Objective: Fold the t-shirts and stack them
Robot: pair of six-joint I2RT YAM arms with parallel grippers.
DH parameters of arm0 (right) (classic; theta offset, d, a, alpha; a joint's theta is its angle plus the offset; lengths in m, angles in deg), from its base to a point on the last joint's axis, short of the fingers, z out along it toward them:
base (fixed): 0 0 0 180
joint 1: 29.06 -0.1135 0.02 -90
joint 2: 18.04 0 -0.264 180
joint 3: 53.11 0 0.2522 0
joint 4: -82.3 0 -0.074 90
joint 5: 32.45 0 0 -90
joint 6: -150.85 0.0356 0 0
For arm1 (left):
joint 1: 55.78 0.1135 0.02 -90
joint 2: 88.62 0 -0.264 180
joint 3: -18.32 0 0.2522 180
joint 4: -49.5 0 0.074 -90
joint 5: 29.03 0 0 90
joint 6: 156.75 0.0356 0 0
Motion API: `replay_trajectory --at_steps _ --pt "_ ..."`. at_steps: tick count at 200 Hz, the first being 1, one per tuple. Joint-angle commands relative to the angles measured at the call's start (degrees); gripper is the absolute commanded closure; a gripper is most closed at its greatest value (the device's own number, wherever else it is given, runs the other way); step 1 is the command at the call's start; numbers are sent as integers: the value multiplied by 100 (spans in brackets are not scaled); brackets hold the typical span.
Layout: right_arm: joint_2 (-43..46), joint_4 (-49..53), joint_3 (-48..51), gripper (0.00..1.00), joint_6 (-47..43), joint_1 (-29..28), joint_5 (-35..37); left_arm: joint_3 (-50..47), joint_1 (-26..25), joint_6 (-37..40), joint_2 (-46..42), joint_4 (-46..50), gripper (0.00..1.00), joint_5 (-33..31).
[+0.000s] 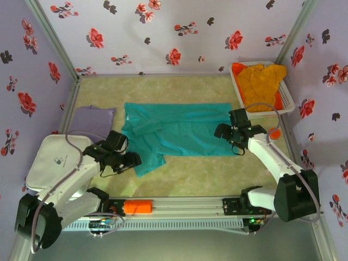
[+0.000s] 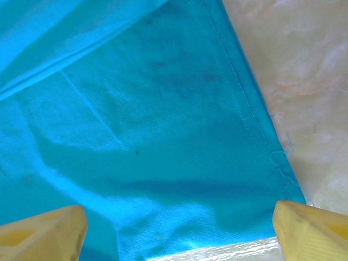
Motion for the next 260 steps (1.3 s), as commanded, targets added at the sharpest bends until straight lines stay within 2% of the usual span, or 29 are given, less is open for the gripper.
replay_trajectory --at_steps 1,59,89,131,176,260 --pt "-96 -10 195 12 -150 -5 -15 -242 -277 -859 -134 -168 47 -346" --pt "-40 276 330 15 -105 15 81 -785 -851 -1672 139 -925 54 -519" --pt "45 487 460 18 125 98 317 -888 -1037 -1836 478 -1374 57 -510" --pt "73 604 547 23 183 360 124 -836 -1138 -1859 773 -1671 62 -625" --pt "71 518 779 32 222 498 5 -770 -1138 -1748 908 -1655 73 -763" --pt "-711 -232 1009 55 271 534 -89 -792 -1137 -1696 1000 -1691 80 -809"
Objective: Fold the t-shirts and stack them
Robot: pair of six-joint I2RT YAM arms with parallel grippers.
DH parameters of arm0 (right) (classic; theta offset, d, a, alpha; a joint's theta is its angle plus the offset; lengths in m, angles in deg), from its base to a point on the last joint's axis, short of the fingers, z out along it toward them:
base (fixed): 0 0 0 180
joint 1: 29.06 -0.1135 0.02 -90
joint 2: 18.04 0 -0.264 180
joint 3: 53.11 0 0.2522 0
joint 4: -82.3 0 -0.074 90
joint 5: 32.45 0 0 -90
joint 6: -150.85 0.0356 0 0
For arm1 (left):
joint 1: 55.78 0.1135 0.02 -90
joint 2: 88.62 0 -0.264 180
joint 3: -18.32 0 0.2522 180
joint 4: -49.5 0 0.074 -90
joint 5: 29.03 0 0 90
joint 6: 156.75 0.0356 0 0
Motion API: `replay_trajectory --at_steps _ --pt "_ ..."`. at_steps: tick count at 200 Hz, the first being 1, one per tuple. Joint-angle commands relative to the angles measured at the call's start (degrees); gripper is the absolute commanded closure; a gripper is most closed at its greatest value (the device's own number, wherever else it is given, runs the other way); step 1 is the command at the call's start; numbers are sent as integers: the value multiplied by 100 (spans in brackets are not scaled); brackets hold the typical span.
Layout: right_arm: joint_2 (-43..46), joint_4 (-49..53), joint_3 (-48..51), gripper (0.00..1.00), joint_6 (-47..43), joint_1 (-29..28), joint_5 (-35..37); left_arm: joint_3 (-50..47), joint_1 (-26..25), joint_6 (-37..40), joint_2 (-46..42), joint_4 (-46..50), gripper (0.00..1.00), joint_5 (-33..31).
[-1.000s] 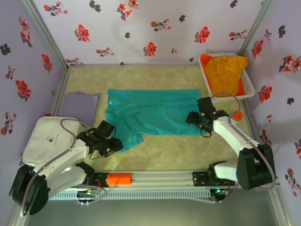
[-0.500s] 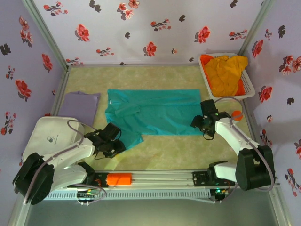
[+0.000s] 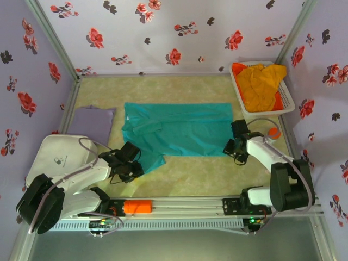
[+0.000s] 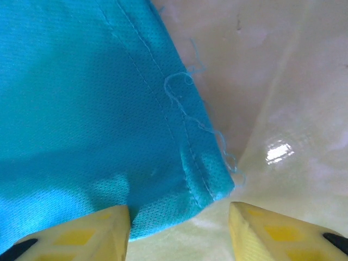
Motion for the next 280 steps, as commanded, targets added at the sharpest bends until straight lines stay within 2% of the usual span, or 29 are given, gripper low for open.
replay_trajectory --at_steps 1,5,32,37,64,82,138,161,185,227,256,280 --pt "-157 -262 100 56 72 44 15 -7 -40 54 152 -383 80 -235" --pt "-181 -293 100 60 61 51 -5 -5 -40 56 138 -384 80 -247" --pt "-296 -413 167 69 87 53 3 50 -40 98 117 -345 82 -302" --pt "-295 -428 175 75 85 53 -14 73 -40 109 119 -312 83 -315" --pt "-244 -457 181 87 38 53 71 213 -40 214 50 -32 94 -455" --pt "-273 -417 112 100 -26 53 30 323 -7 347 -45 298 100 -534" --pt "322 130 74 100 -89 9 -167 548 -54 233 -936 1558 100 -326" --pt "685 407 30 100 -76 9 -175 598 -62 118 -1264 1576 100 -152" --pt "753 513 -219 100 -50 83 -337 880 -17 349 -1185 1309 100 -23" --pt "320 552 -740 100 -132 249 -676 1742 523 1181 -698 1608 100 93" --pt "314 418 -885 100 -122 390 -704 2335 1033 1698 -443 1638 100 196" --pt "-52 436 -1318 100 -218 473 -750 2862 1418 2178 58 1639 100 370"
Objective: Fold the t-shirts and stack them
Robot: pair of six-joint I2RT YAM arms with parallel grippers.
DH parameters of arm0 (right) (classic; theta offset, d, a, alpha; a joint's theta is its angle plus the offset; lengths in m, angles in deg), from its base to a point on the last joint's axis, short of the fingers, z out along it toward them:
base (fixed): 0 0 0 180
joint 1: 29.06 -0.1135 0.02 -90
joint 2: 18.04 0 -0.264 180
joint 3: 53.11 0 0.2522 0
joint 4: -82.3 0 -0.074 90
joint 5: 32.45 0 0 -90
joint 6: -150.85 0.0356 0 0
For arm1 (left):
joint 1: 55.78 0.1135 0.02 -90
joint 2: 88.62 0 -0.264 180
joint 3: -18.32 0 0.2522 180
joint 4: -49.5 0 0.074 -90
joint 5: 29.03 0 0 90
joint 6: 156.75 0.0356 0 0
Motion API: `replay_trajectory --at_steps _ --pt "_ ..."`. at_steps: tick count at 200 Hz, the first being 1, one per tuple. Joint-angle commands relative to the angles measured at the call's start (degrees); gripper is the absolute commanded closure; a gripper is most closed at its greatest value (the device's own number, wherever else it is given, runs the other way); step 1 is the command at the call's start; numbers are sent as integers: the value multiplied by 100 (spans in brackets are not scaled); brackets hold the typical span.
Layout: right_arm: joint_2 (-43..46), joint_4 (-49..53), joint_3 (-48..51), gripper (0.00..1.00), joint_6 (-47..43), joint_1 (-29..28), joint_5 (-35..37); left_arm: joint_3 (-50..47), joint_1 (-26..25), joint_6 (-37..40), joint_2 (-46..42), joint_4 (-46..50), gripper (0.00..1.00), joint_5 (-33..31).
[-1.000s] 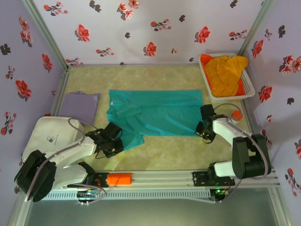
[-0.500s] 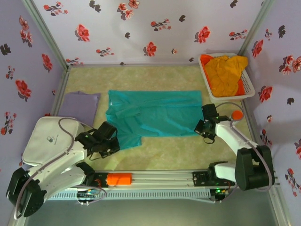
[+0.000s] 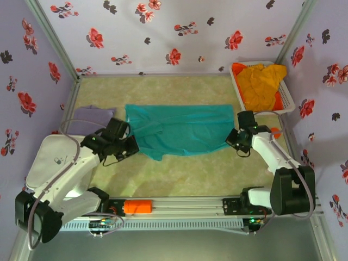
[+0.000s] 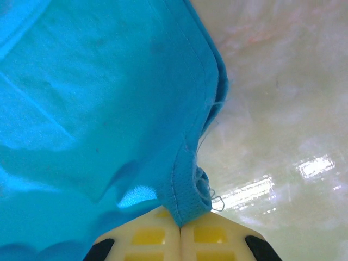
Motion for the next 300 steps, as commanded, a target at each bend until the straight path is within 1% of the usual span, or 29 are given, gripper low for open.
replay_trajectory --at_steps 1,37,101,160,204,215,221,226,242,269,276,300 --pt "-333 70 -486 100 -163 96 -107 522 317 780 404 159 100 222" --pt "-1014 67 -1099 100 -355 199 -168 1301 718 1427 1191 119 100 153" --pt "-2127 93 -2066 100 -532 277 -58 2263 1263 1968 2382 -72 100 89" --pt "-2678 174 -2602 100 -588 285 149 2926 1335 2168 3273 -210 100 92" --pt "-2925 229 -2817 96 -573 285 180 3300 1347 2223 3704 -168 100 100" --pt "-2954 247 -2843 90 -562 285 212 3344 1342 2239 3766 -158 100 101" --pt "-2964 246 -2853 82 -565 291 215 3355 1351 2246 3796 -173 100 101" --pt "-2965 240 -2853 74 -562 297 217 3356 1357 2250 3816 -195 100 101" --pt "-2944 217 -2853 66 -562 294 190 3407 1350 2283 3890 -229 100 100" --pt "-2743 174 -2816 43 -579 285 86 3533 1360 2386 4029 -194 100 101" --pt "-2685 173 -2793 41 -595 285 88 3558 1369 2403 4055 -195 100 100" --pt "-2510 32 -2654 38 -608 277 -118 3646 1376 2480 4145 -184 100 92"
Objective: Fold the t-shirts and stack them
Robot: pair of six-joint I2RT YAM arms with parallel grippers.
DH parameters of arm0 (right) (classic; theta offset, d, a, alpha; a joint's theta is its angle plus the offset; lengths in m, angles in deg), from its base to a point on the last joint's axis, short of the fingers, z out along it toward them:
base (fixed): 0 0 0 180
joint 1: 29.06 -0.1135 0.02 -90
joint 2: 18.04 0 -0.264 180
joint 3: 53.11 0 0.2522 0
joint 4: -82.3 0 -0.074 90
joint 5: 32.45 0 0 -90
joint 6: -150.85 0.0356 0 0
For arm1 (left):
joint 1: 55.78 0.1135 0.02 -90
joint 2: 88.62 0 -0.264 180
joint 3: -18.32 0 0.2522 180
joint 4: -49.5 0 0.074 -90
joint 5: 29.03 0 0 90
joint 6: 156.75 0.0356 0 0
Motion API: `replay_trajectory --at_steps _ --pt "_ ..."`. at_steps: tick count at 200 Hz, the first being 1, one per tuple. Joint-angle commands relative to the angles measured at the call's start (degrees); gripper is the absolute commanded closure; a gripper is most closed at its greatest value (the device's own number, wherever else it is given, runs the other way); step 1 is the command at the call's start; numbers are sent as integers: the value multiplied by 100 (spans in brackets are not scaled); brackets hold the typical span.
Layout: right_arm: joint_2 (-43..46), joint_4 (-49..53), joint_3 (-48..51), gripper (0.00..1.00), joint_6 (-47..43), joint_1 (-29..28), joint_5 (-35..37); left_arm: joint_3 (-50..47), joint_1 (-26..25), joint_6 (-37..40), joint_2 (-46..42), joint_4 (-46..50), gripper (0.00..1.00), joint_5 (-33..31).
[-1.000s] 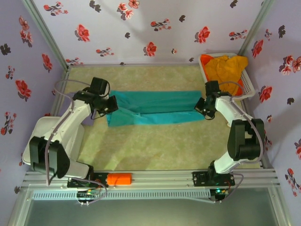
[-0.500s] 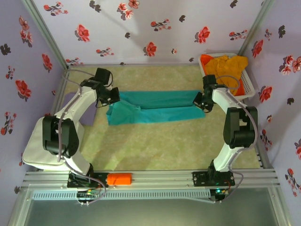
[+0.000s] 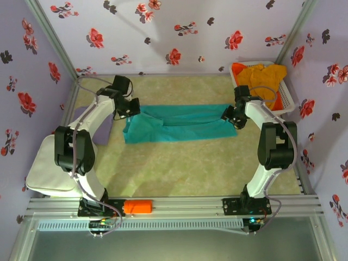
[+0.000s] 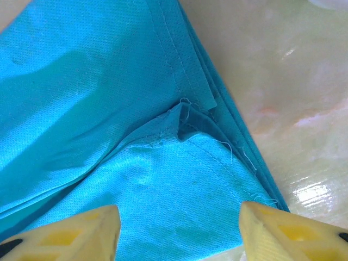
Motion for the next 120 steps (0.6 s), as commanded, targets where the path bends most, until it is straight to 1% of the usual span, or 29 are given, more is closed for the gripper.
replay_trajectory --at_steps 1,25,72,120 --pt "330 -67 49 38 -58 28 -166 233 60 235 148 43 100 -4" --pt "287 -111 98 35 -53 -32 -294 375 90 240 263 121 100 -91" --pt "270 -252 266 34 -18 -82 -435 790 113 302 645 245 100 -140" --pt "384 -268 373 33 -36 -78 -468 1380 164 390 1262 360 100 -200"
